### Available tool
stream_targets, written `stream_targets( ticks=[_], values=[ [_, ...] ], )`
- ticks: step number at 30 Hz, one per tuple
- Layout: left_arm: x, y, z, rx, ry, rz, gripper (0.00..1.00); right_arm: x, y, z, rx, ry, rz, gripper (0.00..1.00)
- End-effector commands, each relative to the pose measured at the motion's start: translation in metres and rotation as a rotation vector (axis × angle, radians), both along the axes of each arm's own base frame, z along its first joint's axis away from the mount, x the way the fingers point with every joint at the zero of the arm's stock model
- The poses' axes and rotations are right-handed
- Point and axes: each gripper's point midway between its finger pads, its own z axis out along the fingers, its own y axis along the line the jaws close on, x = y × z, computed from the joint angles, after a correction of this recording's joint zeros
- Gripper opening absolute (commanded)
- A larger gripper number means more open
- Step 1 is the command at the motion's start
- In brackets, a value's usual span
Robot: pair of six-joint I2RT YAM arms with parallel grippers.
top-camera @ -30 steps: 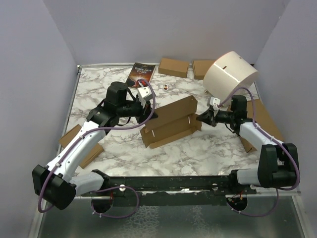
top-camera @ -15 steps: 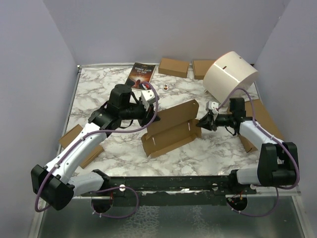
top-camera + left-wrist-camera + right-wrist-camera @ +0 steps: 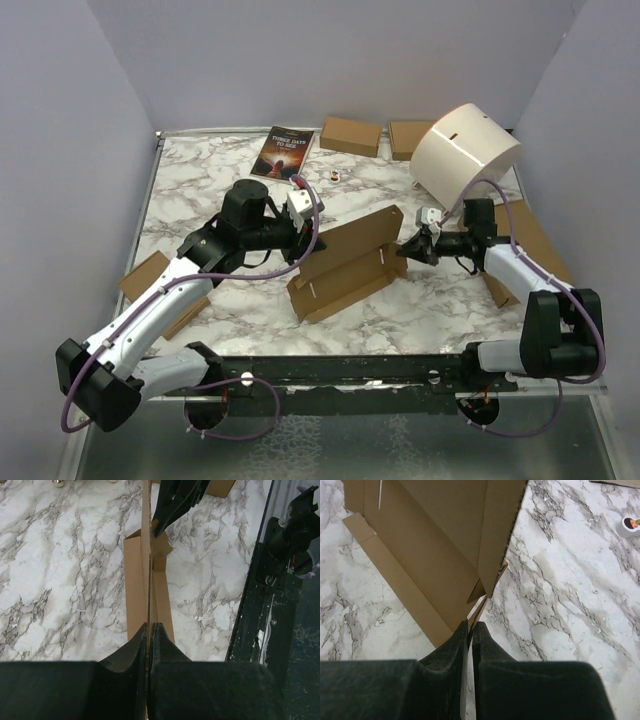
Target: Fold the paper box
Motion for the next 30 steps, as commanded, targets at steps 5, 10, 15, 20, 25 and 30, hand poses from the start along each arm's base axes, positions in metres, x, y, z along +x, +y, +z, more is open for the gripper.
stream_targets(
  ticks=[5,10,15,20,25,30],
  values=[
    [0.009,0.001,0.017,-0.013,-0.134,0.035,0.0,0.002,0.003,0.018,0.092,-0.111,-0.116,0.01],
    [0.025,0.002,0.031,0.032,-0.262,0.026,0.0,0.022,0.002,0.037,0.153,-0.197,-0.205,0.01],
    [0.043,0.0,0.039,0.079,-0.335,0.032,0.0,0.043,0.002,0.056,0.206,-0.289,-0.287,0.01],
    [0.047,-0.004,0.035,0.089,-0.339,0.013,0.0,0.057,0.003,0.056,0.233,-0.302,-0.335,0.01],
    [0.041,-0.008,0.013,0.081,-0.272,-0.008,0.0,0.049,0.008,0.03,0.203,-0.248,-0.289,0.01],
    [0.033,-0.007,-0.001,0.075,-0.222,-0.011,0.0,0.038,0.009,0.025,0.155,-0.246,-0.245,0.13]
  ],
)
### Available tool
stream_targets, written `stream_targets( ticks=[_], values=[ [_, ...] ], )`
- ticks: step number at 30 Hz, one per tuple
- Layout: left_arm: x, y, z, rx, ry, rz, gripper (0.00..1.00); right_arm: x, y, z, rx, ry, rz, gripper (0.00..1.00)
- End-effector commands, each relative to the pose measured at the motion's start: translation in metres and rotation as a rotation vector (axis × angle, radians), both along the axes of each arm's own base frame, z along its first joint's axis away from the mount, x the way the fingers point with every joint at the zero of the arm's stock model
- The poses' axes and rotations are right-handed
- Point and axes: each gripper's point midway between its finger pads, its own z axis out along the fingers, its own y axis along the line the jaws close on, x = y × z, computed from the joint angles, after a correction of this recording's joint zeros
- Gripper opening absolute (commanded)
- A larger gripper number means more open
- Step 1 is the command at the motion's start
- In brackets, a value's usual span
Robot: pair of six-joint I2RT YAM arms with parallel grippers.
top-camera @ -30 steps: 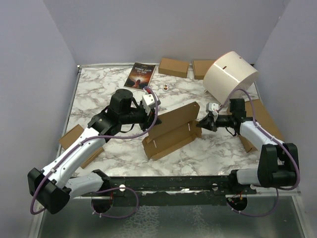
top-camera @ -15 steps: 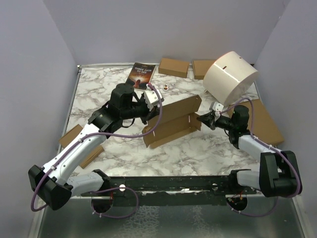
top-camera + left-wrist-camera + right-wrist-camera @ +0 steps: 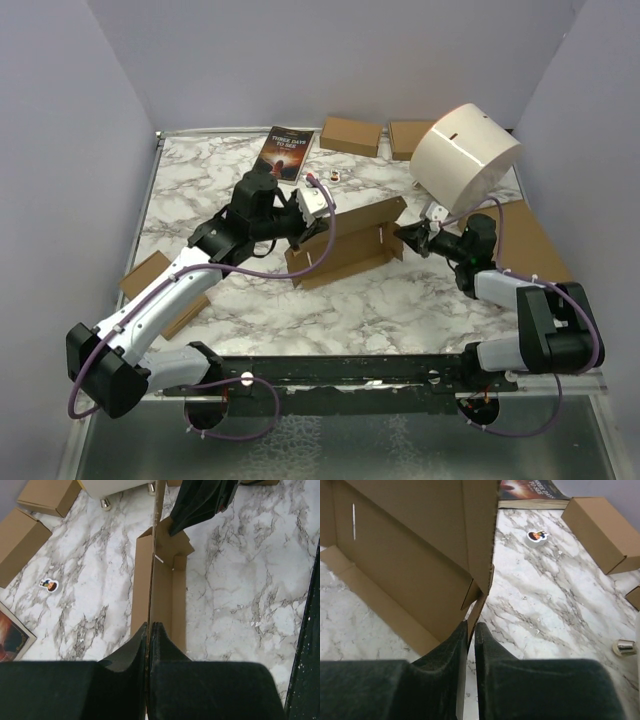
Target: Fold the paper box
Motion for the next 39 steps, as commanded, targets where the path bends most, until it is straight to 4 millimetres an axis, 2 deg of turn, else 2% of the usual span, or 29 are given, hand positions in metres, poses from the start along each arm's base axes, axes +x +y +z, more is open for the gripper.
stream_targets(
  ticks=[1,9,12,15,19,23,28,31,34,39],
  values=[
    [-0.009,-0.002,-0.013,-0.008,0.05,-0.017,0.0,-0.014,0.01,0.012,-0.031,-0.063,0.094,0.14],
    [-0.01,-0.001,-0.015,-0.014,0.07,-0.002,0.0,-0.017,0.011,0.013,-0.057,-0.017,0.132,0.15],
    [-0.005,0.0,-0.011,-0.014,0.052,0.021,0.0,-0.018,0.011,0.009,-0.068,0.013,0.136,0.02],
    [0.005,0.002,-0.003,-0.005,0.014,0.053,0.0,-0.014,0.011,0.009,-0.055,0.028,0.123,0.01],
    [0.022,0.004,0.017,0.0,-0.054,0.087,0.0,0.003,0.013,0.025,0.026,0.014,0.067,0.01],
    [0.04,0.009,0.039,0.01,-0.123,0.102,0.0,0.029,0.013,0.053,0.108,-0.094,-0.015,0.01],
    [0.053,0.013,0.054,0.047,-0.236,0.095,0.0,0.052,0.02,0.074,0.231,-0.225,-0.103,0.01],
    [0.055,0.013,0.055,0.056,-0.248,0.092,0.0,0.06,0.034,0.076,0.276,-0.29,-0.125,0.01],
    [0.048,0.012,0.048,0.053,-0.222,0.075,0.0,0.06,0.05,0.067,0.248,-0.325,-0.116,0.01],
    [0.037,0.013,0.024,0.035,-0.119,0.081,0.0,0.058,0.048,0.055,0.216,-0.355,-0.155,0.01]
  ],
)
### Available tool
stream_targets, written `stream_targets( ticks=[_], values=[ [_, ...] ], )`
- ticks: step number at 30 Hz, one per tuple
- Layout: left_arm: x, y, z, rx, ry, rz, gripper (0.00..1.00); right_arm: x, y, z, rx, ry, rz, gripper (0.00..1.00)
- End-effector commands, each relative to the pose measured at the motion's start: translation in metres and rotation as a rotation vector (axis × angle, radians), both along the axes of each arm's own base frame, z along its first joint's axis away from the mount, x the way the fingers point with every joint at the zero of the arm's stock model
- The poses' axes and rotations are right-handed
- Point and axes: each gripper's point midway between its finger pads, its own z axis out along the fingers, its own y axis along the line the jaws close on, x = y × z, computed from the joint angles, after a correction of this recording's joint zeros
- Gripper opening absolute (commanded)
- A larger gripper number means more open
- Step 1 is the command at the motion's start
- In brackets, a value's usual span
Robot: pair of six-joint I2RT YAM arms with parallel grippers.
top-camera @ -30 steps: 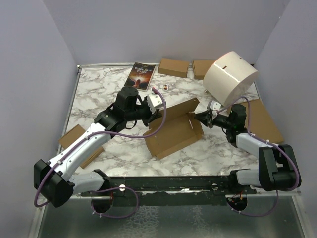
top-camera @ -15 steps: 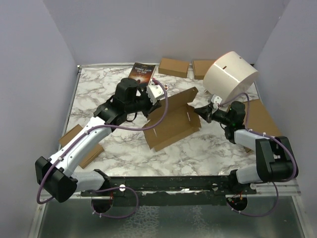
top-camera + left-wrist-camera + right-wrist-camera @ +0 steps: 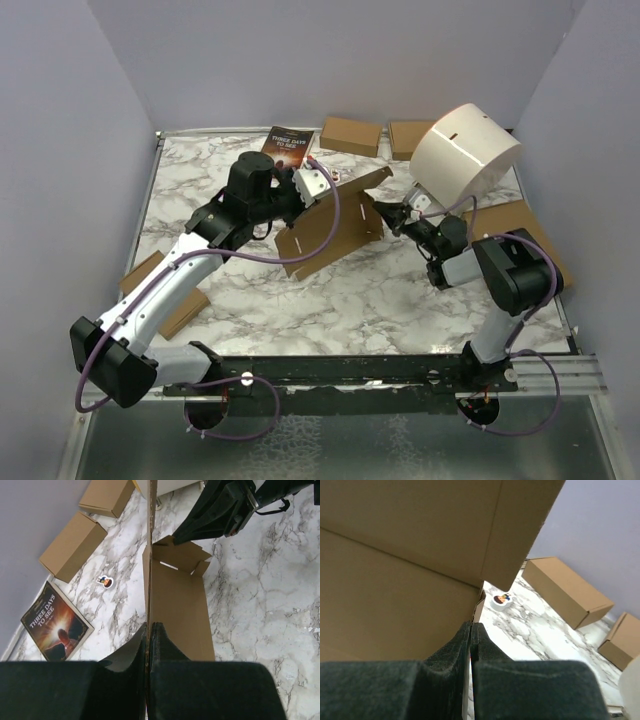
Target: Fold the paper box
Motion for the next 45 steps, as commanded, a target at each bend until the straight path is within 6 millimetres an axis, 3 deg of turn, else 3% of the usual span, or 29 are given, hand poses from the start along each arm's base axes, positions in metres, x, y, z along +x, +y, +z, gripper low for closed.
stream_targets(
  ticks=[1,4,9,18,29,39,45],
  values=[
    [-0.01,-0.003,-0.007,-0.049,0.059,-0.012,0.0,0.002,-0.008,0.028,0.013,-0.191,-0.084,0.01],
    [-0.013,-0.004,-0.015,-0.084,0.138,0.006,0.0,-0.006,-0.009,0.027,-0.028,-0.245,-0.08,0.01],
    [-0.019,-0.012,-0.009,-0.173,0.202,0.0,0.0,-0.022,-0.008,0.019,-0.101,-0.296,-0.038,0.01],
    [0.002,0.0,0.003,-0.128,0.083,0.056,0.0,-0.047,-0.004,0.004,-0.201,-0.283,0.045,0.01],
    [0.007,0.003,0.035,-0.108,-0.032,0.036,0.0,-0.027,-0.008,0.002,-0.299,-0.051,0.027,0.11],
    [0.003,0.007,0.04,-0.096,-0.057,0.028,0.0,-0.003,-0.019,0.003,-0.299,0.087,-0.088,0.18],
    [-0.007,0.002,0.032,-0.099,-0.03,-0.026,0.0,0.007,-0.016,0.005,-0.294,0.097,-0.09,0.19]
  ],
)
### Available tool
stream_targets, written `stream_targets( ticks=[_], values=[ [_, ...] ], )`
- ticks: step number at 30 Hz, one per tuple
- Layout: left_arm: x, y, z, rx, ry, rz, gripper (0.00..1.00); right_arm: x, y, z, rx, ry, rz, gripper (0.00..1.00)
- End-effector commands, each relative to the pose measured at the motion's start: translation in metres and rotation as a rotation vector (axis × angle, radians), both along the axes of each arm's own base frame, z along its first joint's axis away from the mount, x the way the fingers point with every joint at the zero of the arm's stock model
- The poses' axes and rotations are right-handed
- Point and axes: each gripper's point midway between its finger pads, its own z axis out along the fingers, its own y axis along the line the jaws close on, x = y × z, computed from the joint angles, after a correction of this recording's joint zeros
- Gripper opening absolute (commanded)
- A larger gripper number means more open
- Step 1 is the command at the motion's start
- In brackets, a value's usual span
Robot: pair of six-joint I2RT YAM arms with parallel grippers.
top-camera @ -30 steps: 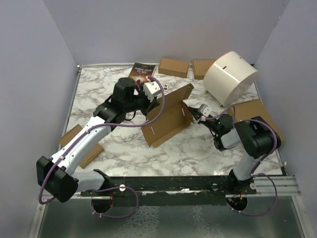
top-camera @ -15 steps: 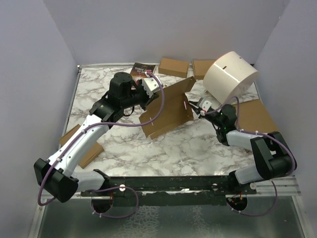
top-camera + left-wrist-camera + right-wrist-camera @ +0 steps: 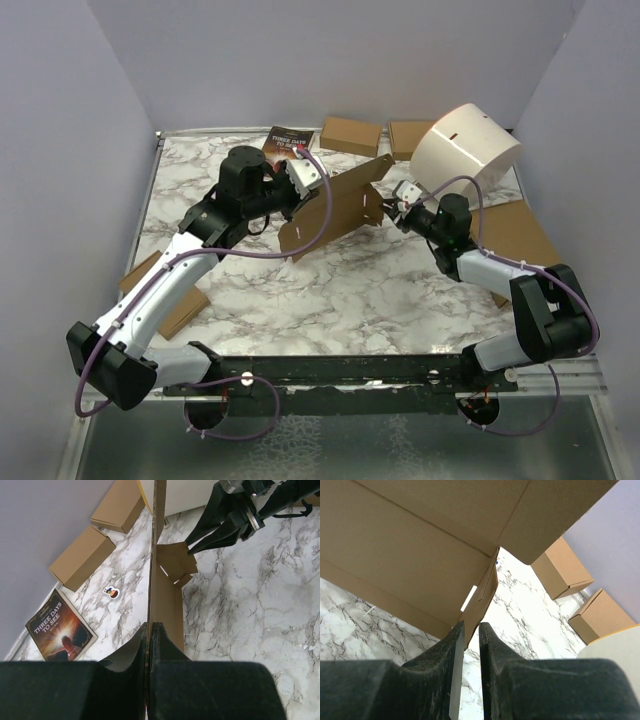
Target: Fold the paper box
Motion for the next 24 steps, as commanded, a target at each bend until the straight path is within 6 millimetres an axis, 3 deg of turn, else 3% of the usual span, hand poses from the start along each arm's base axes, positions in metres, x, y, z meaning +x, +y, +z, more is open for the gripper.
stream_targets(
  ticks=[1,8,10,12,13,24],
  values=[
    [-0.013,-0.001,0.012,-0.021,-0.028,-0.056,0.0,0.01,0.002,-0.001,0.006,0.041,-0.032,0.19],
    [-0.023,-0.002,0.007,-0.016,-0.016,-0.1,0.0,0.022,0.002,-0.013,-0.01,0.054,-0.046,0.22],
    [-0.025,-0.002,0.004,-0.014,-0.008,-0.103,0.0,0.024,0.004,-0.014,-0.012,0.054,-0.04,0.18],
    [-0.026,-0.001,0.002,-0.013,-0.003,-0.103,0.0,0.024,0.005,-0.015,-0.012,0.047,-0.03,0.03],
    [-0.026,-0.001,0.001,-0.012,-0.003,-0.103,0.0,0.023,0.006,-0.014,-0.015,0.038,-0.023,0.01],
    [-0.026,-0.001,-0.026,-0.023,0.052,-0.079,0.0,0.016,0.007,-0.001,0.065,0.018,-0.024,0.01]
  ],
)
